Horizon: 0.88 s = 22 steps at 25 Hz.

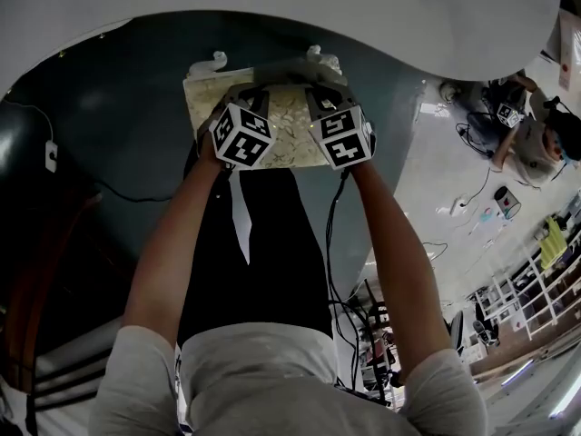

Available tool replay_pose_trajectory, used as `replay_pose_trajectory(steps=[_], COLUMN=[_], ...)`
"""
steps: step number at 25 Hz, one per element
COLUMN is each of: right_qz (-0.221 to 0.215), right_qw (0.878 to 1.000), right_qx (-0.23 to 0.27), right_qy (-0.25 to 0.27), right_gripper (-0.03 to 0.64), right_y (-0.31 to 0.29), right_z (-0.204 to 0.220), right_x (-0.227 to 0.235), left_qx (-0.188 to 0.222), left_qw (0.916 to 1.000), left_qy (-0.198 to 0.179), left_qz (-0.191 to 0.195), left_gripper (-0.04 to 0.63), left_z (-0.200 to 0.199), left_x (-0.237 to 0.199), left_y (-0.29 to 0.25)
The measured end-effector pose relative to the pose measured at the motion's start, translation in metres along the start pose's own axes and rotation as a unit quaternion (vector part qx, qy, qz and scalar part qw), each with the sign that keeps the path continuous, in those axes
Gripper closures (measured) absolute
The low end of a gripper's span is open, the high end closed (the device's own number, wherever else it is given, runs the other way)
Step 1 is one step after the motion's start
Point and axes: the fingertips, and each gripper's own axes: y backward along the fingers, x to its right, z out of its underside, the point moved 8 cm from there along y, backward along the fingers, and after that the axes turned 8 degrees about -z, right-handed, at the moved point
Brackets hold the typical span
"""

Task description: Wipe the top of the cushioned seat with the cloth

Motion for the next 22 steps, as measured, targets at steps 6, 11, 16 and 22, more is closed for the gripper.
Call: replay_pose_trajectory(steps=[6,11,16,22], right_qz=[-0.001,0.001,0.013,0.024], right_qw=[1.0,0.999,0.998,0.998], right_qx=[0.009,0.027,0.025,0.02], right_qy=[-0.006,-0.031,-0.048,-0.056], right_gripper=[0.598,0.598,0.598,0.598], right_y=[0.0,0.002,0.002,0.004], right_z=[0.012,0.021,0.034,0.051], right_x=[-0.013,-0.016,-0.029,-0.042], left_qx=[0.014,0.039,0.029,0.033], left_qw=[0.9998,0.9992,0.999,0.9986], left_qy=[-0.015,-0.012,-0.006,-0.01], left_qz=[-0.005,0.003,0.033,0.04], left_gripper=[0.574,0.574,0.574,0.574], left_z=[0.011,0.014,0.026,0.044], left_x=[0.003,0.002,0.01,0.028], left_y=[0.003,0.002,0.005,0.01])
